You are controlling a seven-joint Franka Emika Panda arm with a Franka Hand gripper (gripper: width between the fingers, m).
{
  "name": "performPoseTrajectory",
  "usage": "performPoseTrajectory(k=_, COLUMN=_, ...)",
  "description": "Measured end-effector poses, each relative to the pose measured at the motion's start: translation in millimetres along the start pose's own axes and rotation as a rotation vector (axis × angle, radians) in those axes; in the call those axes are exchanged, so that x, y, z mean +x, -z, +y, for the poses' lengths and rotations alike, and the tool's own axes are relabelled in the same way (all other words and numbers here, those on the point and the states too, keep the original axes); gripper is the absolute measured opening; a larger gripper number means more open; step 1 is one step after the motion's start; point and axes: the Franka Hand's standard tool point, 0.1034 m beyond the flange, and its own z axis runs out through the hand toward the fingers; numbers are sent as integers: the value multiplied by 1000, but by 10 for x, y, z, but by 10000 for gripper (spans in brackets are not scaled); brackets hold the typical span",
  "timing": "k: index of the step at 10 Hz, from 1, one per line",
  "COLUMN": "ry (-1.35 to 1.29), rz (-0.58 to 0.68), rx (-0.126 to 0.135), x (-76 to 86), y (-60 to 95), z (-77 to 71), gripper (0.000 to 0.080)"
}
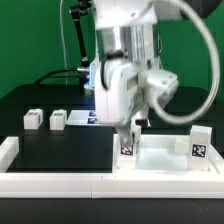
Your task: Assemble square table
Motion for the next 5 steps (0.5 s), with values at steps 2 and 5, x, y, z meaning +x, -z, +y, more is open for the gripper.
performPoseTrajectory(k=2, ry=82, rz=-23, rx=12, x=-67, y=240, z=6, gripper=646)
performPoseTrajectory(k=5, ry=79, rz=-19, rx=4, x=-50, y=180, z=25, gripper=649)
